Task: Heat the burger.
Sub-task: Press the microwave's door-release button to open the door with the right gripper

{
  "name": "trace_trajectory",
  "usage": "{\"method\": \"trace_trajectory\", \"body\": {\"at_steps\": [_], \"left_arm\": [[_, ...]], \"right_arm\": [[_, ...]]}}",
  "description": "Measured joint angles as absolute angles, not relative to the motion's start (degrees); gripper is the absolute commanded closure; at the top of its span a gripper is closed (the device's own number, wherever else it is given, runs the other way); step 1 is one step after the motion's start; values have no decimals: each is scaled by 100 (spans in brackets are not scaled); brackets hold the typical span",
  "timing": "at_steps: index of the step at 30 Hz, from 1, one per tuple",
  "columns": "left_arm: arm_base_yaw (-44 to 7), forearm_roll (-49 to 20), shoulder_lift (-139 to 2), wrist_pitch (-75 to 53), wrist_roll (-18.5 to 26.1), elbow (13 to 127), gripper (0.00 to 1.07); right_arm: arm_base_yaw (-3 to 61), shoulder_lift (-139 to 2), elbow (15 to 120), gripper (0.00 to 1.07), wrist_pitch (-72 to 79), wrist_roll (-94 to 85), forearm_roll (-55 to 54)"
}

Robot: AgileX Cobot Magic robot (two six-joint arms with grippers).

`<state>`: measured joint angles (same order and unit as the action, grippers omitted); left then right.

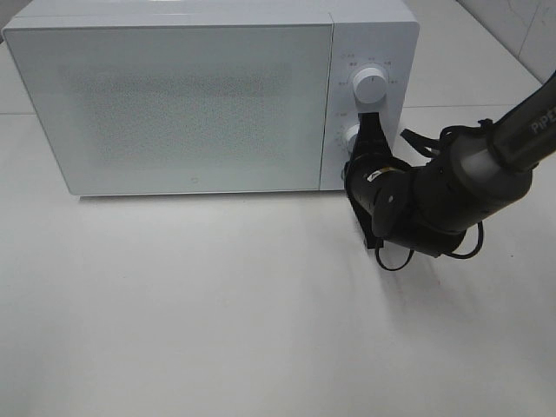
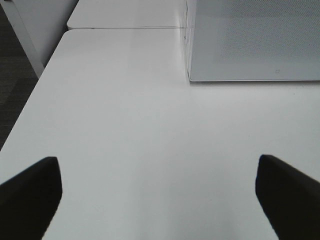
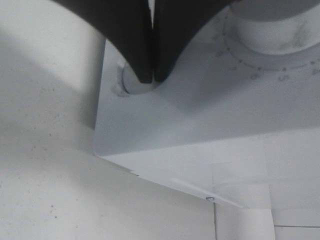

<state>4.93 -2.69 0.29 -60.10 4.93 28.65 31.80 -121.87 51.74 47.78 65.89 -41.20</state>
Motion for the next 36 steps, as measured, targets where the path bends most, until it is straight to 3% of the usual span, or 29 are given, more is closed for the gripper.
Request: {"method": "trace_trajectory", "body": {"at_steps": [36], "left_arm": [[493,-269,29,-6010,493,2865,9]], "right_arm": [[3168,-12479,5414,107,4945,6709,-4079]]}}
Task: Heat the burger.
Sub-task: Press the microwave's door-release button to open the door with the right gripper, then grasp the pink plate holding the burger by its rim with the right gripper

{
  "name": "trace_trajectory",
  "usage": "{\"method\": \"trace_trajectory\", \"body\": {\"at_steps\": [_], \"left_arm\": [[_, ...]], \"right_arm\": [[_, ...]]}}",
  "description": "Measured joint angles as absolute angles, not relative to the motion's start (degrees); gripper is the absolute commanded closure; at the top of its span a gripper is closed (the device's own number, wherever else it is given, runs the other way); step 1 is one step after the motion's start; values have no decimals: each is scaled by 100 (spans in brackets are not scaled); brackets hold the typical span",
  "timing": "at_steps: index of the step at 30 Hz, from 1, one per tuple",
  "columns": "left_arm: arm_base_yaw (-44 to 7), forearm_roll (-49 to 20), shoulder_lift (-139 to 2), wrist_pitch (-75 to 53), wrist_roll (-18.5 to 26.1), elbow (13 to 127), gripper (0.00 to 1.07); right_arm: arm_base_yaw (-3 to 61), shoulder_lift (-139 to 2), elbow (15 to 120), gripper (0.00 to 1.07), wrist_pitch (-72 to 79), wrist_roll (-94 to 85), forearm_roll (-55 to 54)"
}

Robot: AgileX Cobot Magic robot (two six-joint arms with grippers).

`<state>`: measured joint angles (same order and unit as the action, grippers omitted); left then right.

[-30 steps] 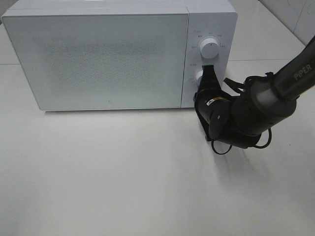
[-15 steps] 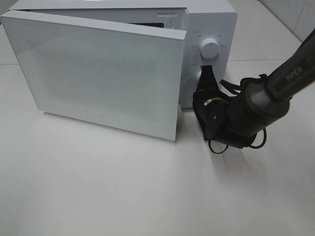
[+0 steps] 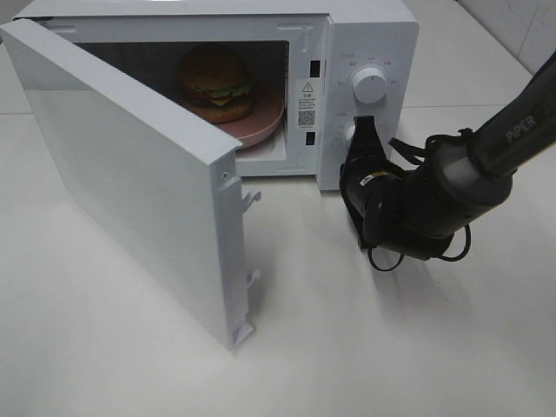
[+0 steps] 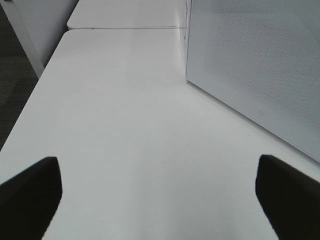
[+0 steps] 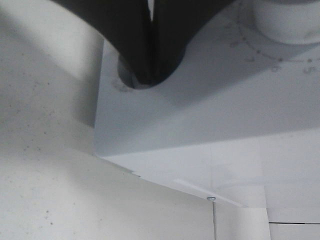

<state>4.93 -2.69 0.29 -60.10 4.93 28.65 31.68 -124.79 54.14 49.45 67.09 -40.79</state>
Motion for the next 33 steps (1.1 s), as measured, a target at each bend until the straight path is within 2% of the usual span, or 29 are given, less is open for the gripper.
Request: {"method": "trace_trajectory", "body": {"at_steps": [11,22,33], "left_arm": [[493,-269,29,-6010,493,2865,9],[493,-269,29,-6010,493,2865,9],[493,-269,29,-6010,493,2865,9]], "right_arm": [[3180,-12364,5323,107,4761,6732,-3925],[3128,-11969,4996,107,4326,6738,-3214],[3151,-11310,4309,107,3839,6549,-2710]]}}
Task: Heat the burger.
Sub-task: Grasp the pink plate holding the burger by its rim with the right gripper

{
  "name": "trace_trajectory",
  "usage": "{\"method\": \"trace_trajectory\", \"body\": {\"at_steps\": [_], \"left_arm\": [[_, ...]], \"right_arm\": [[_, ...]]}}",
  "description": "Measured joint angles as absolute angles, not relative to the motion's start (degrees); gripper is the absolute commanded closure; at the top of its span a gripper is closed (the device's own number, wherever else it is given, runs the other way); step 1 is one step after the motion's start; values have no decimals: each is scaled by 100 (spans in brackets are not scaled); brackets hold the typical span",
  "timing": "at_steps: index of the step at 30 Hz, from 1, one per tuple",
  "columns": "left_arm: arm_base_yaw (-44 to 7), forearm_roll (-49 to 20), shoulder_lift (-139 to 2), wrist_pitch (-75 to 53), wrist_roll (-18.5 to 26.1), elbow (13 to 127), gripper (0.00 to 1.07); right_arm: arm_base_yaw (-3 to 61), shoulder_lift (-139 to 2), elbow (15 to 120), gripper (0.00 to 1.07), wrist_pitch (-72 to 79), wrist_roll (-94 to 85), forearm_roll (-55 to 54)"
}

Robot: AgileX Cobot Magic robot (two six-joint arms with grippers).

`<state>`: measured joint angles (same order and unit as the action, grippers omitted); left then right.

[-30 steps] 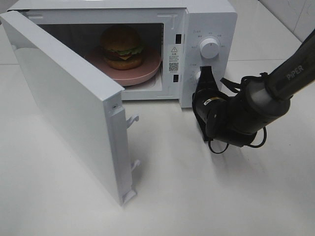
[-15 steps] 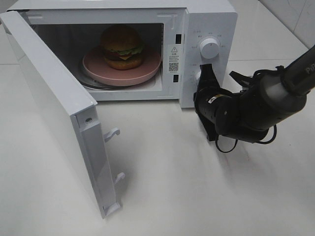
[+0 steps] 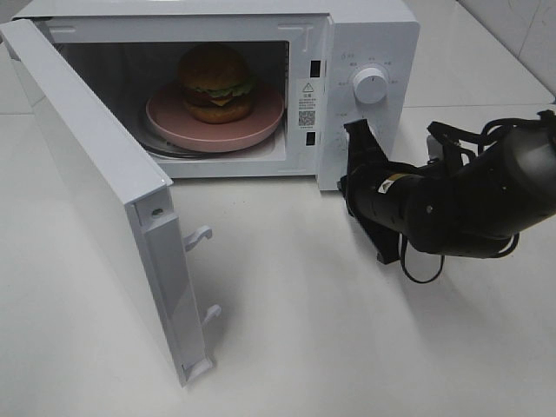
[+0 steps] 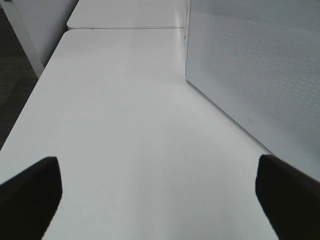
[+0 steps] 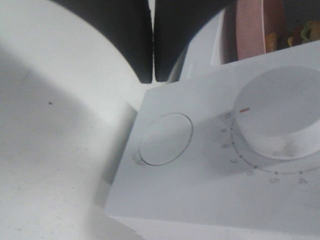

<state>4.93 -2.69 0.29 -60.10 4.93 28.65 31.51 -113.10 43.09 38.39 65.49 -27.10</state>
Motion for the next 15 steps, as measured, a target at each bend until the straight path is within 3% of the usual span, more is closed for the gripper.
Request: {"method": "trace_trajectory", "body": {"at_steps": [15], "left_arm": [[493,-269,29,-6010,493,2865,9]], "right_arm": [[3151,-10233,3804,107,2641,4635,-2681]]}}
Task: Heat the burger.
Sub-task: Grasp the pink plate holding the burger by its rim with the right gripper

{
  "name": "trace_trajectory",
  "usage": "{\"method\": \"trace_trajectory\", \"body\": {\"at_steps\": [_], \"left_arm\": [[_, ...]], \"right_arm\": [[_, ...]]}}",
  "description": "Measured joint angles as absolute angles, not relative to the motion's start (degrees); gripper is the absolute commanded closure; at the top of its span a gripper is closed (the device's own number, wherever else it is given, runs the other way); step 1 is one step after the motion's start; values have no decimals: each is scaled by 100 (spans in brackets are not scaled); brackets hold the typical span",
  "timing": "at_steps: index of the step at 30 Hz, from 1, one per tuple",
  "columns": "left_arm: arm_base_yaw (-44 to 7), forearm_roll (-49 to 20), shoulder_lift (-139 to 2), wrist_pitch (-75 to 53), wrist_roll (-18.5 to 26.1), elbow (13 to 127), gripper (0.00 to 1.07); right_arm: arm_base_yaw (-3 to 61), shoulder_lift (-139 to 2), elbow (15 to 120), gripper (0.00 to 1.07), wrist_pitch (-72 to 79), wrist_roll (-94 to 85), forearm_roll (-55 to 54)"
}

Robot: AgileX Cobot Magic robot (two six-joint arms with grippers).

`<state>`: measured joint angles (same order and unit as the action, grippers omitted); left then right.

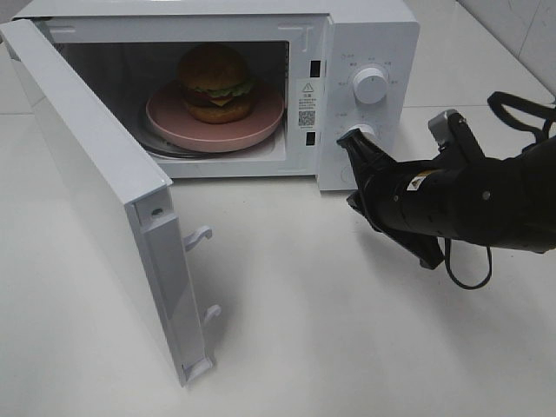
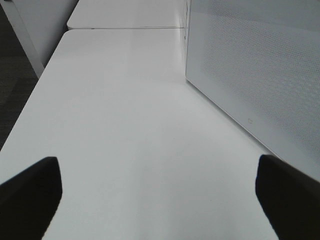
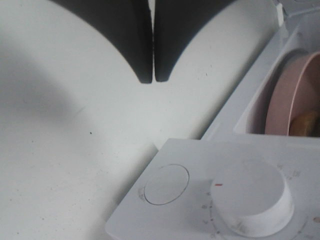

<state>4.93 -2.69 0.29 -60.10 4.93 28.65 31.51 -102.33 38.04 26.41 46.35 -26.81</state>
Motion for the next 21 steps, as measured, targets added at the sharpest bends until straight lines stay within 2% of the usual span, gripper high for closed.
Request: {"method": "trace_trajectory", "body": {"at_steps": [12,21], "left_arm": [[493,-269,29,-6010,493,2865,9],[493,-269,29,-6010,493,2865,9]], "right_arm": [[3151,-9351,3799,107,1031,2131,-2676],[3151,-9001,3799,106,0,1169,-2676]]}}
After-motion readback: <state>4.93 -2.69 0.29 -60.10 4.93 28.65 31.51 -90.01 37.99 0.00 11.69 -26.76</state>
